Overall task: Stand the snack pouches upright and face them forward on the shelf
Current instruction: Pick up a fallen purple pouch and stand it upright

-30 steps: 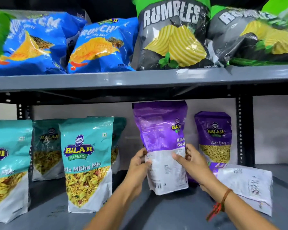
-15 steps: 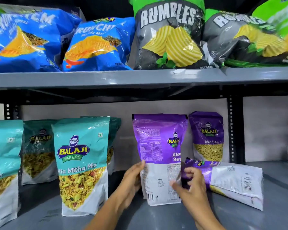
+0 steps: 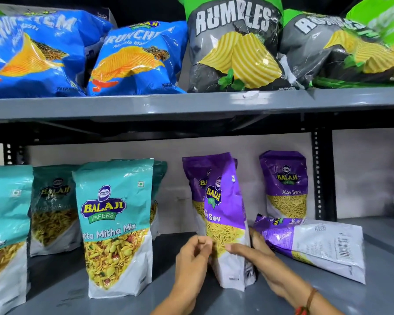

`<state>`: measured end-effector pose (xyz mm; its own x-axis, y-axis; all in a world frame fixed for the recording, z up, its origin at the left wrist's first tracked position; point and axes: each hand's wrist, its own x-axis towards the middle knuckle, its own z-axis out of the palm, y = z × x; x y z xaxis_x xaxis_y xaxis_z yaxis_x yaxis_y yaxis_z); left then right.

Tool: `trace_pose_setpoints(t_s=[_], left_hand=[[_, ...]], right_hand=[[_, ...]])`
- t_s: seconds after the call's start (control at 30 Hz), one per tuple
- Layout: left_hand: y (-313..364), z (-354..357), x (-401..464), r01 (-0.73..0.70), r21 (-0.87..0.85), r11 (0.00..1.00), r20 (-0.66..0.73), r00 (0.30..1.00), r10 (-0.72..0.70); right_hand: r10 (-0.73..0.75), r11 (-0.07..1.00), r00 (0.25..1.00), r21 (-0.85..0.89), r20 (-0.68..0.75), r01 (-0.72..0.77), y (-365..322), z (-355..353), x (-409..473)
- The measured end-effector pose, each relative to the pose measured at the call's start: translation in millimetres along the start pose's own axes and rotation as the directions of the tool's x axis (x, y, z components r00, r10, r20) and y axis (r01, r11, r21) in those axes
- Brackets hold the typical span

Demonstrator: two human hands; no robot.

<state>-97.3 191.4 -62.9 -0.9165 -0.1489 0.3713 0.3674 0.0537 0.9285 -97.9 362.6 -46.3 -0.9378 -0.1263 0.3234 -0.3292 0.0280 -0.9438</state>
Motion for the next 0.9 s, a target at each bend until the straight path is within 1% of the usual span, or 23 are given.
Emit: trace_pose_setpoints(t_s=[0.07, 0.1, 0.13, 0.17, 0.2, 0.23, 0.3, 0.37, 0.43, 0.57, 0.63, 0.67, 0.7, 0.73, 0.77, 0.8, 0.83, 0.87, 0.9], left_hand=[[0.8, -5.5, 6.2, -0.021, 0.013, 1.000, -0.031, 0.999, 0.021], [0.2, -8.8, 10.6, 0.003, -0.025, 1.000, -0.013, 1.000, -0.003], [1.1, -12.0, 14.5, 0.056, -0.084, 0.995, 0.032, 0.998, -0.054], [1.3, -15.5, 18.3, 0.123, -0.145, 0.982, 0.104, 0.989, -0.109], [0.9, -19.6, 21.3, 0.191, -0.195, 0.962, 0.185, 0.970, -0.155], [0.1, -23.4, 23.2, 0.230, -0.224, 0.947, 0.241, 0.955, -0.175], [-3.9, -27.8, 26.1, 0.242, -0.233, 0.942, 0.300, 0.939, -0.167], [-8.4, -26.8, 26.1, 0.237, -0.207, 0.949, 0.344, 0.926, -0.156], [-11.7, -22.8, 24.3, 0.220, -0.189, 0.957, 0.330, 0.932, -0.149], [-10.3, -21.9, 18.4, 0.178, -0.196, 0.964, 0.263, 0.957, -0.123], [-2.0, -20.3, 9.8, 0.180, -0.197, 0.964, 0.242, 0.961, -0.130], [2.9, -17.8, 4.1, 0.162, -0.193, 0.968, 0.188, 0.974, -0.126], [7.2, -13.0, -2.2, 0.120, -0.158, 0.980, 0.073, 0.991, -0.110], [13.8, -6.7, -10.3, 0.069, -0.082, 0.994, -0.084, 0.994, -0.076], [22.8, 1.2, -19.7, -0.001, 0.007, 1.000, -0.218, 0.976, 0.003], [32.1, 11.0, -30.2, -0.104, 0.067, 0.992, -0.285, 0.951, 0.119], [41.2, 22.8, -39.8, -0.223, 0.085, 0.971, -0.288, 0.927, 0.238], [50.3, 37.0, -49.2, -0.324, 0.059, 0.944, -0.254, 0.910, 0.328], [59.2, 52.6, -59.1, -0.377, -0.009, 0.926, -0.203, 0.908, 0.368]], right_hand=[[0.033, 0.993, 0.999, 0.115, 0.032, -0.036, 1.9, -6.0, 2.6], [0.054, 0.986, 0.996, 0.154, 0.066, -0.064, 1.7, -9.5, 3.9], [0.073, 0.981, 0.993, 0.171, 0.097, -0.089, 0.7, -12.9, 5.1], [0.089, 0.981, 0.990, 0.161, 0.111, -0.106, 0.0, -16.7, 6.7], [0.104, 0.984, 0.990, 0.133, 0.096, -0.117, -0.3, -20.5, 9.1], [0.120, 0.988, 0.991, 0.092, 0.059, -0.125, 0.0, -23.8, 11.6], [0.142, 0.990, 0.990, 0.025, 0.010, -0.142, 2.8, -29.4, 17.1], [0.142, 0.990, 0.990, 0.005, -0.011, -0.142, 3.3, -30.0, 20.6], [0.136, 0.991, 0.990, 0.004, -0.026, -0.136, 3.8, -28.5, 22.6], [0.140, 0.990, 0.990, -0.008, -0.009, -0.140, 4.2, -27.0, 22.3], [0.134, 0.990, 0.991, -0.044, -0.011, -0.134, 1.9, -25.2, 20.4], [0.118, 0.991, 0.993, -0.066, -0.015, -0.119, -1.1, -23.7, 19.2], [0.092, 0.993, 0.995, -0.077, -0.027, -0.094, -4.6, -22.6, 17.3], [0.061, 0.994, 0.997, -0.082, -0.048, -0.065, -9.4, -21.9, 15.2], [0.028, 0.995, 0.997, -0.089, -0.078, -0.035, -15.0, -22.1, 13.6], [-0.006, 0.995, 0.993, -0.096, -0.116, -0.005, -21.0, -24.2, 11.9], [-0.046, 0.993, 0.987, -0.119, -0.155, 0.028, -27.7, -27.2, 11.3], [-0.091, 0.985, 0.976, -0.160, -0.195, 0.060, -35.3, -33.1, 10.3], [-0.136, 0.974, 0.965, -0.210, -0.224, 0.089, -42.8, -40.5, 9.8]])
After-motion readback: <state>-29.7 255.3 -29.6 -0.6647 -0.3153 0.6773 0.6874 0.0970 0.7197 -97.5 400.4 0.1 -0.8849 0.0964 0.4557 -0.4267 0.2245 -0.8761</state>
